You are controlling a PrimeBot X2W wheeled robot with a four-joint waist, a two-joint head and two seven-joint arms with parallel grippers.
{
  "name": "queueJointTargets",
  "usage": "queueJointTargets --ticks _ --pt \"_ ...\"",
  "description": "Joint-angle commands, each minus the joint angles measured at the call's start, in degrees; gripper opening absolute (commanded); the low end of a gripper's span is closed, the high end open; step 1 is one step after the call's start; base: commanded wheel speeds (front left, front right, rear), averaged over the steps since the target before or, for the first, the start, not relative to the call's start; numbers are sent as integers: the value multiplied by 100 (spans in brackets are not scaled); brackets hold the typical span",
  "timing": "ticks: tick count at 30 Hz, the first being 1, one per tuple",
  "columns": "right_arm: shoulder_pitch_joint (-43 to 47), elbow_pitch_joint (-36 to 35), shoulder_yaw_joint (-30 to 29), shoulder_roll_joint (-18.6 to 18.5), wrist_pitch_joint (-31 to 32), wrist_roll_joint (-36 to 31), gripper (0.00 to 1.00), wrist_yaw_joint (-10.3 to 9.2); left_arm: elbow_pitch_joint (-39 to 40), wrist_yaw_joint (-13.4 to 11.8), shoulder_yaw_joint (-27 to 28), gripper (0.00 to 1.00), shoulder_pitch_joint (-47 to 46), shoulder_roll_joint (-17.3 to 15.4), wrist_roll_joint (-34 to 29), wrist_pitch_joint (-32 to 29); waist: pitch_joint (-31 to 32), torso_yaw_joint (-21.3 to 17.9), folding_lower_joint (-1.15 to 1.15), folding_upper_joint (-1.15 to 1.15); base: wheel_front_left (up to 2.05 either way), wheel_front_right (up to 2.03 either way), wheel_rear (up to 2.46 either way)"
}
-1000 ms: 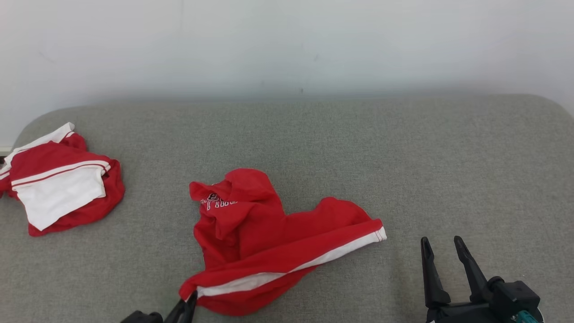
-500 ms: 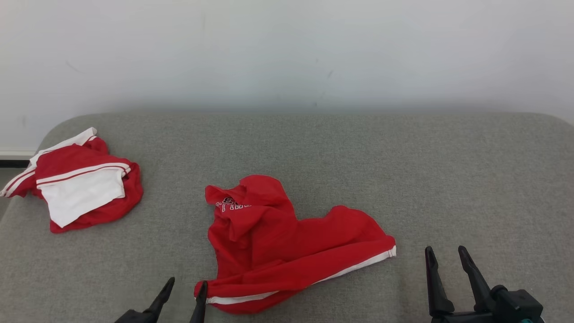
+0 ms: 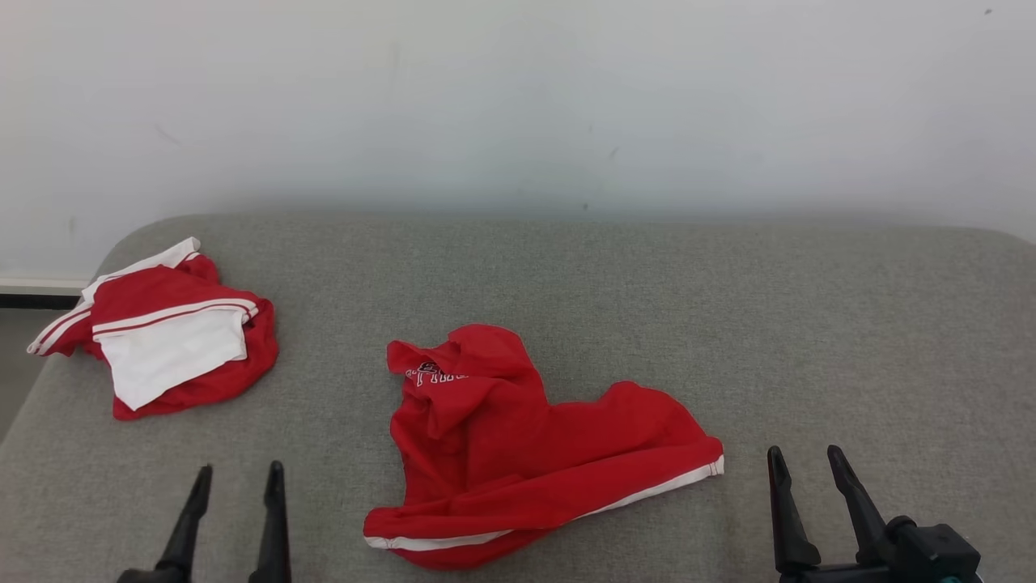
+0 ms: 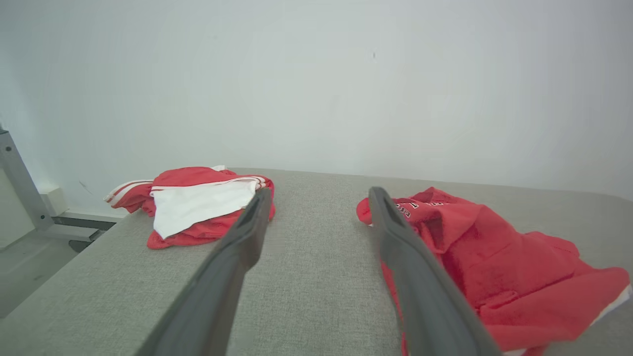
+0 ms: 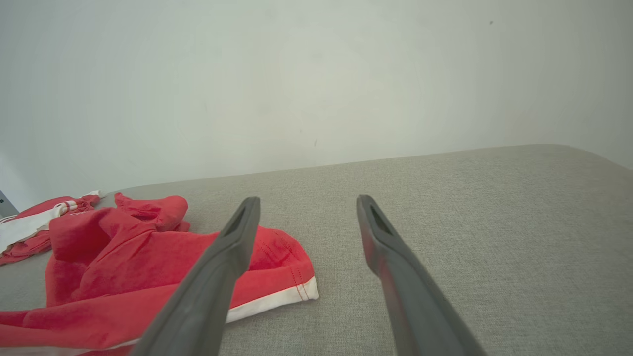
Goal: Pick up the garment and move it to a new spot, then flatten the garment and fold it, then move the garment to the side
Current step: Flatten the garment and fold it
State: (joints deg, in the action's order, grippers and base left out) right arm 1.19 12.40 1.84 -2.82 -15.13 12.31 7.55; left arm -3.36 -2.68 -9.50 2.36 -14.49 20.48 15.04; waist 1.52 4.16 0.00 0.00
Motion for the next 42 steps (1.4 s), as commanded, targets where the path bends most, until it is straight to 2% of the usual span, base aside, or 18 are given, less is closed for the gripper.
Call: queueJointTargets --ticks 1,10,19,31,42 --pt "80 -3 -23 -12 -3 -46 100 -13 54 68 153 100 134 55 -111 20 -1 -21 0 0 0 0 0" --pt "150 49 -48 -12 -3 -64 100 -13 228 320 842 100 509 423 -564 20 -58 -126 0 0 0 0 0" --pt "207 91 -64 -11 -3 -90 100 -13 265 625 1180 100 584 674 -874 21 -92 -162 0 0 0 0 0" --pt "171 147 -60 -12 -3 -127 100 -13 142 859 1255 100 566 778 -1144 21 -65 -177 0 0 0 0 0" --pt "208 151 -53 -11 -3 -143 100 -13 88 952 1332 100 598 846 -1230 21 -3 -187 0 0 0 0 0"
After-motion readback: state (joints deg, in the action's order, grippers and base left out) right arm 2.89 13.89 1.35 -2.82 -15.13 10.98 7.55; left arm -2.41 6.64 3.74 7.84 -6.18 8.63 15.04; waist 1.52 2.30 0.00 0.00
